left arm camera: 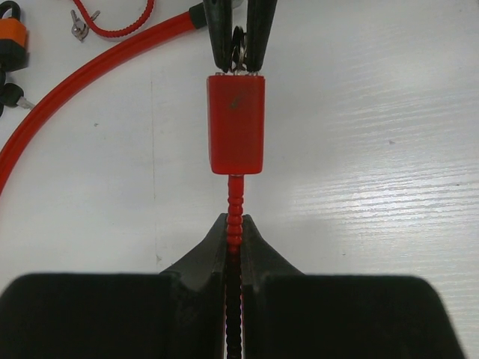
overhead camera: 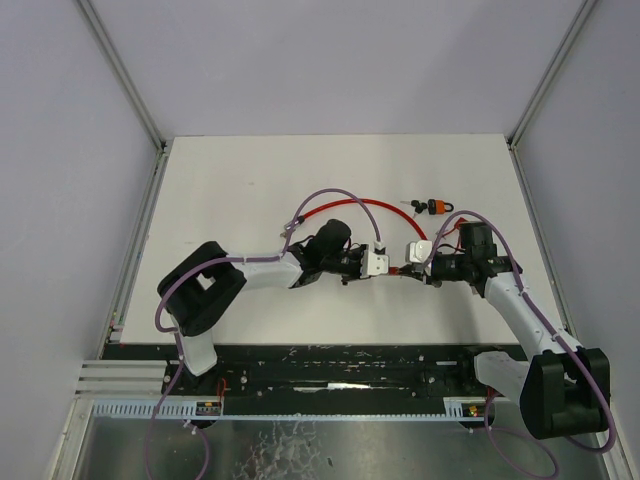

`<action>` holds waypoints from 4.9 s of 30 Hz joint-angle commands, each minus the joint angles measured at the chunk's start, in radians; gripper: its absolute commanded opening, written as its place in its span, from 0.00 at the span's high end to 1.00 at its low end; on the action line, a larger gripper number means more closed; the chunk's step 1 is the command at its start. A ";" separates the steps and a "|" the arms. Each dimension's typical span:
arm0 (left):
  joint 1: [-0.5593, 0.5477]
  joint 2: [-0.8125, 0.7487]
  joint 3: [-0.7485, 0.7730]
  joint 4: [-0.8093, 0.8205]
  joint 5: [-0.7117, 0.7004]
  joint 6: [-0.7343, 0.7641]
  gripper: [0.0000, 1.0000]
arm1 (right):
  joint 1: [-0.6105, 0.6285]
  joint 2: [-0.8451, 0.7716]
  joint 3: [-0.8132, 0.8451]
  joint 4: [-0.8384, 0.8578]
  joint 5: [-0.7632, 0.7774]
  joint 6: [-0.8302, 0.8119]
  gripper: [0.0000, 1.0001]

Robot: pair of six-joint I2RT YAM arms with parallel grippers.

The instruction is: Lock with the key

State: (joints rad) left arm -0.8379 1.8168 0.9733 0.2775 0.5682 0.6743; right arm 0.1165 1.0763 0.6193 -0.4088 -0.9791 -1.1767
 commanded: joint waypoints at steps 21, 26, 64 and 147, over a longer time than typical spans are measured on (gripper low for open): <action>0.007 -0.022 -0.011 0.047 -0.104 0.061 1.00 | 0.037 -0.075 0.072 -0.104 0.243 -0.043 1.00; 0.046 -0.019 0.020 -0.046 0.064 0.072 1.00 | 0.037 -0.113 0.060 -0.145 0.200 -0.116 1.00; -0.019 -0.025 -0.030 0.076 -0.095 0.099 1.00 | 0.039 0.034 0.192 -0.216 0.036 0.167 1.00; -0.075 -0.094 -0.092 0.236 -0.217 0.028 1.00 | -0.044 -0.182 0.038 -0.101 -0.036 -0.064 0.48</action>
State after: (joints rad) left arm -0.9138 1.7195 0.8173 0.4904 0.4122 0.7616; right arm 0.0971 0.9436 0.6048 -0.5804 -1.0466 -1.3968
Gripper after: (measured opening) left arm 0.022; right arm 0.490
